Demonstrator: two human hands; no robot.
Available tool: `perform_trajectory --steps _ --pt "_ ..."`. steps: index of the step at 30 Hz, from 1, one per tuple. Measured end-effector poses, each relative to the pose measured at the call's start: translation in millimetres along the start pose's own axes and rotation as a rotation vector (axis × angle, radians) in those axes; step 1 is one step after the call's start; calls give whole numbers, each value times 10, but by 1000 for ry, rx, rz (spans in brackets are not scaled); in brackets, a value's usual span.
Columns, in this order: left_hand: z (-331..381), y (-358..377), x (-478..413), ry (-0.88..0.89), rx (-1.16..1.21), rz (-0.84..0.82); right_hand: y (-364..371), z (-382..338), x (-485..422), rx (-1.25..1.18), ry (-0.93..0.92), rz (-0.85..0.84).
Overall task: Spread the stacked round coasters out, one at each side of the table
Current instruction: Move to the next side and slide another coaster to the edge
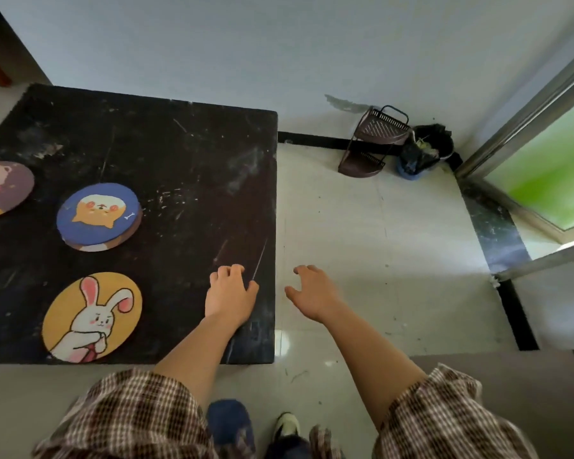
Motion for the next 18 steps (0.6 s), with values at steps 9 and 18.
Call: perform_trajectory --steps 9,18 --pt "425 51 -170 -58 25 99 -351 163 -626 95 -180 -88" --pt "391 -176 -837 -265 92 211 -494 -175 -1610 195 -373 -176"
Point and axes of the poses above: each hand's wrist, its own x-axis away from the middle knuckle, its own y-axis out of the palm, z = x × y, the point moved 9 cm from there along -x, towards the middle knuckle, and after that the axes turned 14 degrees about -y, right-handed, at the moved point
